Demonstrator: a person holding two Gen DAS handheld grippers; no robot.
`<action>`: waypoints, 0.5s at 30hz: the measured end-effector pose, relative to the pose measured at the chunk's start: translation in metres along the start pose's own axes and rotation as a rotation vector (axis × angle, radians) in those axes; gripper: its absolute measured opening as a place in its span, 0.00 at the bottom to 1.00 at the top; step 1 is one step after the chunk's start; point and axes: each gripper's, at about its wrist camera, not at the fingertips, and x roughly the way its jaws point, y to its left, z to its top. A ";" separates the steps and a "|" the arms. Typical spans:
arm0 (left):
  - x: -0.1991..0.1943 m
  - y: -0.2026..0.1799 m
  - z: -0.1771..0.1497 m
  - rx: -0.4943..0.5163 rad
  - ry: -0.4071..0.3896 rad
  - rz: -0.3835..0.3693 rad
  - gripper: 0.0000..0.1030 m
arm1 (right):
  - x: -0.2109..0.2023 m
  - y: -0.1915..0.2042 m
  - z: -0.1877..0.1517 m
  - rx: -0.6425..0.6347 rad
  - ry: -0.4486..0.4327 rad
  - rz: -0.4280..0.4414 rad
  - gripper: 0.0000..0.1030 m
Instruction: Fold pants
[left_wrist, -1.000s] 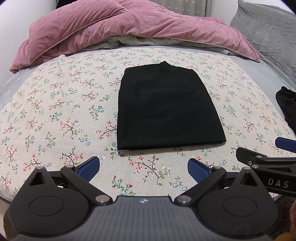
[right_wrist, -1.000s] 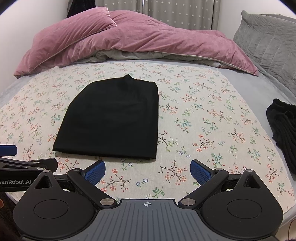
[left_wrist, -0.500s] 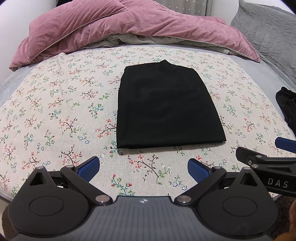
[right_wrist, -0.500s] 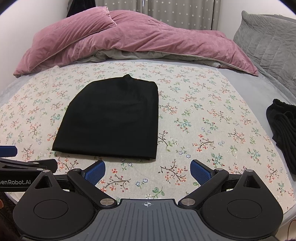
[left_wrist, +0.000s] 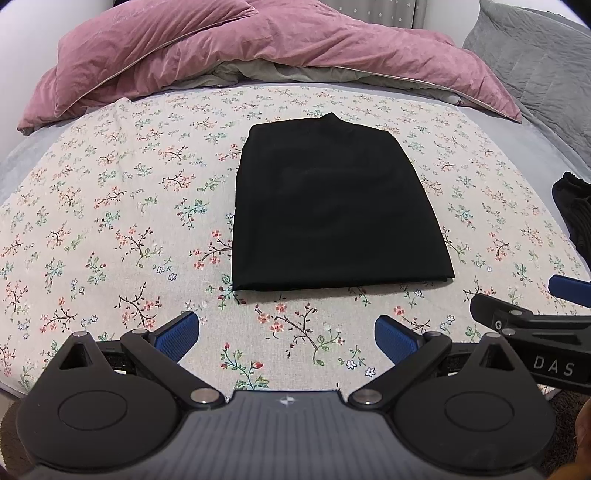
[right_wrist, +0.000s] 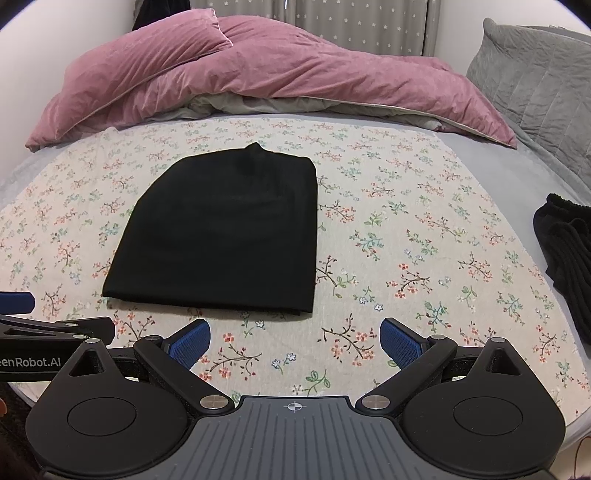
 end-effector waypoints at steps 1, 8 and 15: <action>0.001 0.000 0.000 -0.002 0.002 -0.001 1.00 | 0.000 0.000 0.000 0.000 0.001 0.000 0.97; 0.007 0.002 -0.001 -0.017 0.024 -0.004 1.00 | 0.007 0.001 0.000 0.005 0.013 -0.002 0.97; 0.020 0.006 0.000 -0.039 0.040 0.003 1.00 | 0.020 0.005 -0.001 0.018 0.028 -0.010 0.97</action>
